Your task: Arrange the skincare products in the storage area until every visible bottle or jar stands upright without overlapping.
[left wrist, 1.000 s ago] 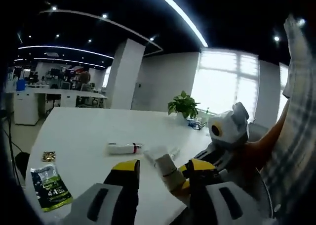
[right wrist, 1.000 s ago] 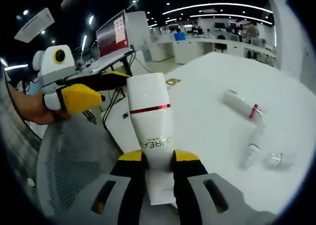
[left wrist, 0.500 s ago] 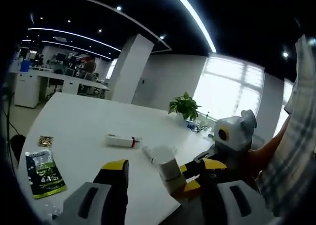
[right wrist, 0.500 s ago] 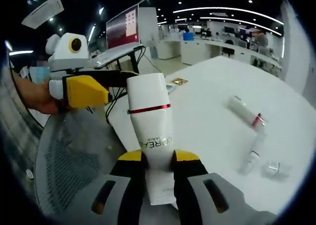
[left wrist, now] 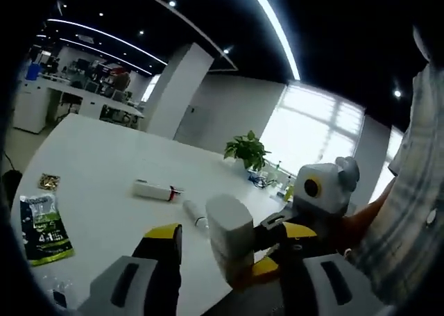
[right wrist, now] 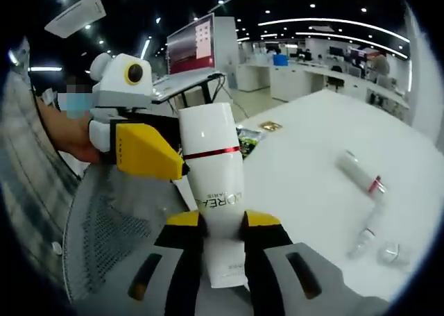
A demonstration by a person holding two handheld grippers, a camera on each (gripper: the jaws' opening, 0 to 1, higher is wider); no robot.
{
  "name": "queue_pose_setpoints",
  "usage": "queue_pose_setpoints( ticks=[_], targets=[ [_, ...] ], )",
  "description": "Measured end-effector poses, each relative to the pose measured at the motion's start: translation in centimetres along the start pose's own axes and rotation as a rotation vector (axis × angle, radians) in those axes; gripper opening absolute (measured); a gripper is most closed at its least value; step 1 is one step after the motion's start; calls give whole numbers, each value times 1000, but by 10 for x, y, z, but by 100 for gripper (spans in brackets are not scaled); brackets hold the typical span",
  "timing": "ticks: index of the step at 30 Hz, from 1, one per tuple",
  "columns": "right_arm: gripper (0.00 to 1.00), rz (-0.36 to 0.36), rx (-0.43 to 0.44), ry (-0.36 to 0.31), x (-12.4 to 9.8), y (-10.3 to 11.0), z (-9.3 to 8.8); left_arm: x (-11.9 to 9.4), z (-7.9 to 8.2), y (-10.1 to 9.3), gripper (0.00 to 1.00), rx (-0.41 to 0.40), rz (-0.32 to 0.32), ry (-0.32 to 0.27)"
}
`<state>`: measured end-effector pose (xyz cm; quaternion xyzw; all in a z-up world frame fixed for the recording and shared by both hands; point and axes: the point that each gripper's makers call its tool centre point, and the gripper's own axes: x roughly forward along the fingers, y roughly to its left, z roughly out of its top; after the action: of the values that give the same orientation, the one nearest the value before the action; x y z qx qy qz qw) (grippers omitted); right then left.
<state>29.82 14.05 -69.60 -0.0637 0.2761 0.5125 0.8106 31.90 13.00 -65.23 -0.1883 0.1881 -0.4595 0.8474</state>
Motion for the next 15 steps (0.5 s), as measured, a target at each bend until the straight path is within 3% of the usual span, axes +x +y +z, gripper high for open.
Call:
queue_pose_setpoints(
  ticks=[3, 11, 15],
  targets=[
    [19, 52, 10, 4, 2, 8, 4, 2, -2, -3, 58, -27, -24, 11],
    [20, 251, 39, -15, 4, 32, 24, 0, 7, -6, 52, -47, -52, -36],
    [19, 327, 63, -5, 2, 38, 29, -1, 12, -16, 52, -68, -101, -61]
  ],
)
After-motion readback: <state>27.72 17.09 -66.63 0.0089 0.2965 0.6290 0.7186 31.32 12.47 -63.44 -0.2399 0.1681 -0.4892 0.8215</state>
